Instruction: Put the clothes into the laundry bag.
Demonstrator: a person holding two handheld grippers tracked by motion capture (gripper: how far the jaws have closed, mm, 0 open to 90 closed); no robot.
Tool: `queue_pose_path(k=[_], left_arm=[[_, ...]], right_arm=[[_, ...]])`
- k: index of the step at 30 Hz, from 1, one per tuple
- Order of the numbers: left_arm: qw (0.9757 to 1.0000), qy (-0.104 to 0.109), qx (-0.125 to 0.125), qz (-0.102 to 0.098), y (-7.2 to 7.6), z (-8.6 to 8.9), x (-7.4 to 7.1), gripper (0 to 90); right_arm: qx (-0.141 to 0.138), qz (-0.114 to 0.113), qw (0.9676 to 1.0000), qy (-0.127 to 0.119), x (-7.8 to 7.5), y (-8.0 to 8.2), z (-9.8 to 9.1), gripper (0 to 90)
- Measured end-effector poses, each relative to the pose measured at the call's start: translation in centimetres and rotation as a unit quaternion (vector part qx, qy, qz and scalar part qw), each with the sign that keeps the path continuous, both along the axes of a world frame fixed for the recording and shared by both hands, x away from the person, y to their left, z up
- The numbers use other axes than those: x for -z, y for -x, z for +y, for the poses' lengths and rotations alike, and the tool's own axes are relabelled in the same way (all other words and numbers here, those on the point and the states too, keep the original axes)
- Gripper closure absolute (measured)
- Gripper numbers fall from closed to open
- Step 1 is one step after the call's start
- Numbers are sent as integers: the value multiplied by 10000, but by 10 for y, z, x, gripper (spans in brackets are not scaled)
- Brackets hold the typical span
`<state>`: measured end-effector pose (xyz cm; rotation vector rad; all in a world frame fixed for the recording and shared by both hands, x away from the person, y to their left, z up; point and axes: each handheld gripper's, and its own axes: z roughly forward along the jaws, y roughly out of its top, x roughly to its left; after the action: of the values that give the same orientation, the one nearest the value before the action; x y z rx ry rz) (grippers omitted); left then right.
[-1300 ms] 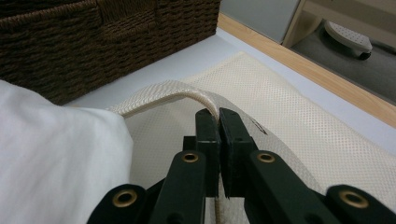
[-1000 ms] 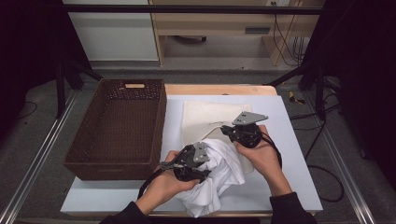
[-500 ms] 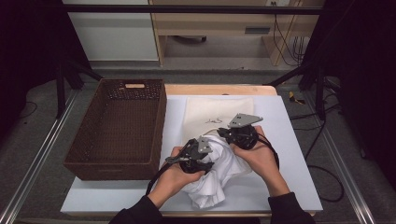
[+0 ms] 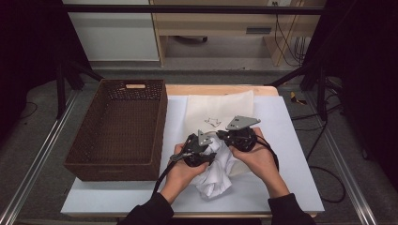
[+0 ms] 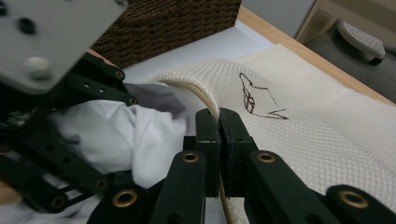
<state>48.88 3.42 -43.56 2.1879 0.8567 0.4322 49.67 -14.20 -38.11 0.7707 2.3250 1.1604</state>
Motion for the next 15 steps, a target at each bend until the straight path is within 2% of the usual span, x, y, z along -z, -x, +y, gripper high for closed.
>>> queue_pose_path(k=[8,15], left_arm=[[9991,208,-364,-89,-9,-2,0,498],[9984,228,-493,-154,-10,-5,4,461]], right_arm=[[-67,-44,10000,-12,-2,1,1,876],[-46,10,10000,7,1,-1,-1,876]])
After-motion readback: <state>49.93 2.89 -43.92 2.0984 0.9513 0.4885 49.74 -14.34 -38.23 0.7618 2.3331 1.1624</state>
